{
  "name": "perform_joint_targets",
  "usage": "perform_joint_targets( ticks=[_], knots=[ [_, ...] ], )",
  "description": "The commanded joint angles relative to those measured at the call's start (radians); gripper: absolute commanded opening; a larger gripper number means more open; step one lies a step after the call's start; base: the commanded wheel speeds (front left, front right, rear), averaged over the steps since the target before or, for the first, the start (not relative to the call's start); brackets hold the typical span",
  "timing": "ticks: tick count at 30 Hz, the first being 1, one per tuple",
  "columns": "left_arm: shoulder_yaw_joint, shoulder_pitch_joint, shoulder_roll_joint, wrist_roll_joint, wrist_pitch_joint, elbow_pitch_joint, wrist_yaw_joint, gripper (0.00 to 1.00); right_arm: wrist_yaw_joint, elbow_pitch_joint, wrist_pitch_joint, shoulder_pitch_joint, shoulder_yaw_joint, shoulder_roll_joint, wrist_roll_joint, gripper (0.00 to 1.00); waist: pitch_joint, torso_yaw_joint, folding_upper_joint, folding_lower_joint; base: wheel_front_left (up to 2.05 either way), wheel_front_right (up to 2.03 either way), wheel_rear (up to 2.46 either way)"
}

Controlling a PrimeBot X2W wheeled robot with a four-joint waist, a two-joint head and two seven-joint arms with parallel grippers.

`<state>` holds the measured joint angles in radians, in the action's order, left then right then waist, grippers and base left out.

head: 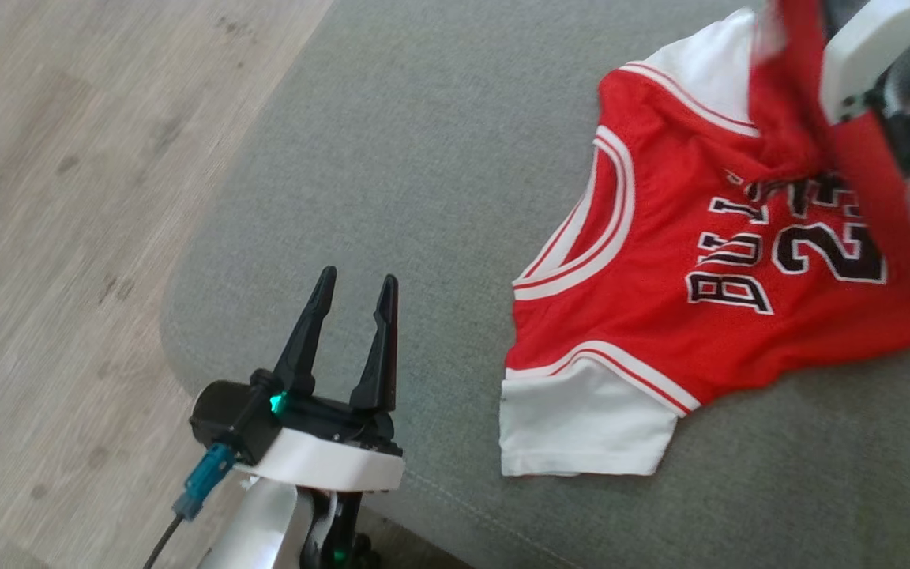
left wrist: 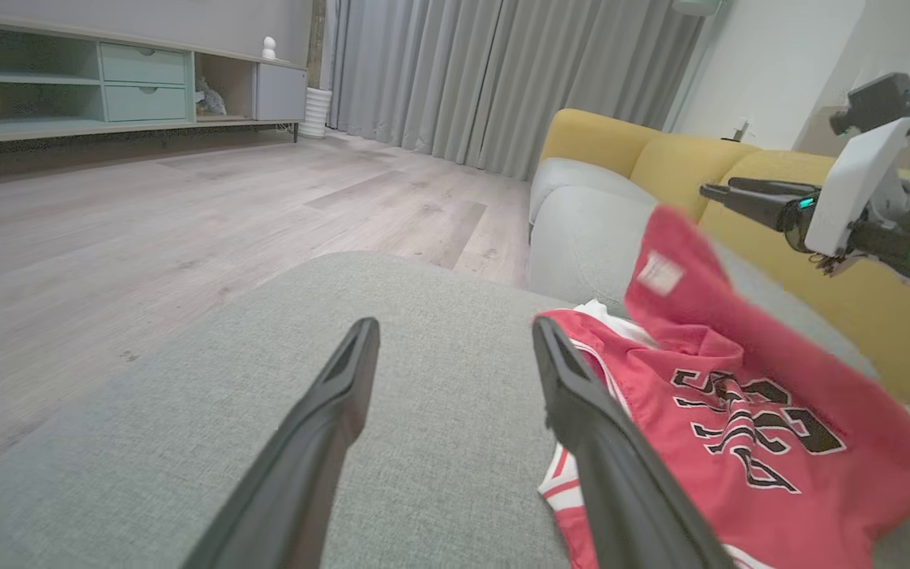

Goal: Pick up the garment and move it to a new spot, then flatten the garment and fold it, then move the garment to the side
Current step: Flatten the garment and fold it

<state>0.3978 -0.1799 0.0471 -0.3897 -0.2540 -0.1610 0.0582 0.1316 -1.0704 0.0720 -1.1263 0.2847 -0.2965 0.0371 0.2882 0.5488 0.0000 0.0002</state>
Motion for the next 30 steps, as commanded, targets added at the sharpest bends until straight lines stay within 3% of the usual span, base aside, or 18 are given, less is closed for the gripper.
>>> perform_joint_targets(
  ticks=[1, 8, 16, 21, 30],
  knots=[
    [-0.026, -0.037, 0.003, -0.006, -0.008, 0.027, -0.011, 1.00, -0.001, 0.001, 0.026, -0.041, 0.010, 0.018, -0.010, 1.00, 0.010, 0.007, 0.0000, -0.0002, 0.00, 0.00, 0.00],
    [-0.050, -0.048, 0.003, 0.000, -0.008, 0.030, -0.018, 1.00, -0.001, -0.089, 0.121, -0.042, 0.019, 0.047, -0.070, 1.00, -0.017, -0.063, 0.0000, -0.0002, 0.00, 0.00, 0.00],
    [-0.097, -0.046, 0.003, 0.036, -0.008, 0.024, -0.011, 1.00, -0.001, -0.070, 0.183, 0.029, -0.017, 0.100, -0.161, 1.00, -0.091, -0.188, 0.0000, -0.0002, 0.00, 0.00, 0.00],
    [-0.135, -0.036, 0.003, 0.063, -0.008, 0.015, -0.002, 1.00, -0.001, 0.058, 0.189, 0.144, -0.083, 0.138, -0.230, 1.00, -0.140, -0.279, 0.0000, -0.0002, 0.00, 0.00, 0.00],
    [-0.192, 0.010, 0.003, 0.094, -0.008, -0.008, 0.012, 1.00, -0.001, 0.381, 0.190, 0.526, -0.221, 0.203, -0.283, 1.00, -0.209, -0.404, 0.0000, -0.0002, 0.00, 0.00, 0.00]
  ],
)
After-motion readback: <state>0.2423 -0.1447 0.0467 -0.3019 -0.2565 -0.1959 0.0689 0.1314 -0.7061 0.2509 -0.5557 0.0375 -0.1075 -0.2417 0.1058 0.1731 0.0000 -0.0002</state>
